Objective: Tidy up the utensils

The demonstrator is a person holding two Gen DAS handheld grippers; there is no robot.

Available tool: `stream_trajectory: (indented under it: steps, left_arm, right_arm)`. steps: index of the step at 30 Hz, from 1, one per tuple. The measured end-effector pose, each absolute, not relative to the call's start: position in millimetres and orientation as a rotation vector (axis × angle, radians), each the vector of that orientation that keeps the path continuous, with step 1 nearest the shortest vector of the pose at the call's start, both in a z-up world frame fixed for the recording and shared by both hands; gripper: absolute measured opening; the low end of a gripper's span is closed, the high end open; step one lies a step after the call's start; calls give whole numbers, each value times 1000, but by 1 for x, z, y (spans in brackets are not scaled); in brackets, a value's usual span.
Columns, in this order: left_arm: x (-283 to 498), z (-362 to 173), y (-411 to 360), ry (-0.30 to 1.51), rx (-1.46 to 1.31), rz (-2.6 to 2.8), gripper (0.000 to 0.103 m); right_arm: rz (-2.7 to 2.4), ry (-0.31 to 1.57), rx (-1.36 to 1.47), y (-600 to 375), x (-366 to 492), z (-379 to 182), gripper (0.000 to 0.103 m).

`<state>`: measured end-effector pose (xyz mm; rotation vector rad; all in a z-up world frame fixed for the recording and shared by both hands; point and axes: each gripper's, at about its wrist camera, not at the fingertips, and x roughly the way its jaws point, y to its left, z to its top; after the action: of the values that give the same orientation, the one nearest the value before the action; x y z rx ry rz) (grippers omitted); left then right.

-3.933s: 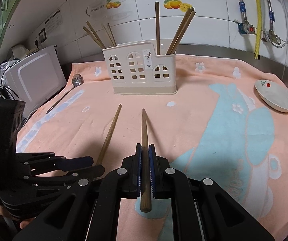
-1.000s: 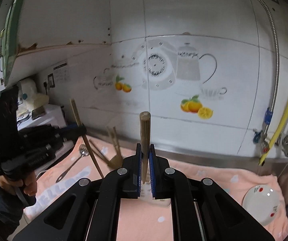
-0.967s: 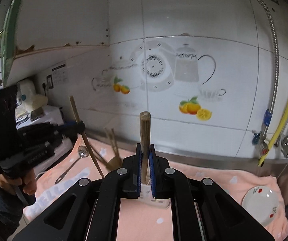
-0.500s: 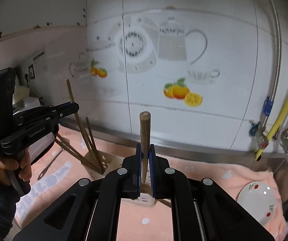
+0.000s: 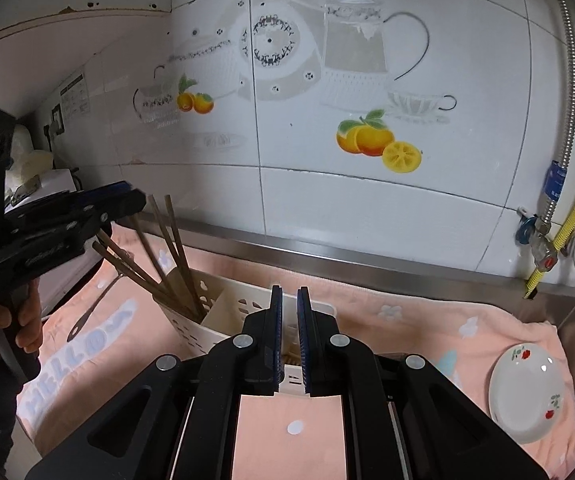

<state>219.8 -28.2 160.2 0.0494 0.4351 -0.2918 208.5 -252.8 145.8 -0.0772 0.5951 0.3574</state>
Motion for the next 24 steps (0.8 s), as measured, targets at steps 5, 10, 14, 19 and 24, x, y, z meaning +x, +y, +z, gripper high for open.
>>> stream_trajectory:
  steps: [5, 10, 14, 19, 24]
  left_arm:
    - [200, 166, -21, 407, 39, -285, 60]
    - [175, 169, -18, 374, 57, -273, 80]
    - [156, 166, -17, 355, 72, -264, 90]
    - [131, 156, -16, 346, 93, -260, 98]
    - [111, 142, -15, 355, 119, -256, 98]
  right_arm:
    - [350, 570, -78, -256, 198, 152, 16]
    - [345, 531, -86, -258, 177, 159, 26]
    - [353, 506, -81, -257, 158, 160, 36]
    - [347, 486, -92, -254, 133, 153, 49]
    - [344, 491, -90, -250, 114, 138, 64]
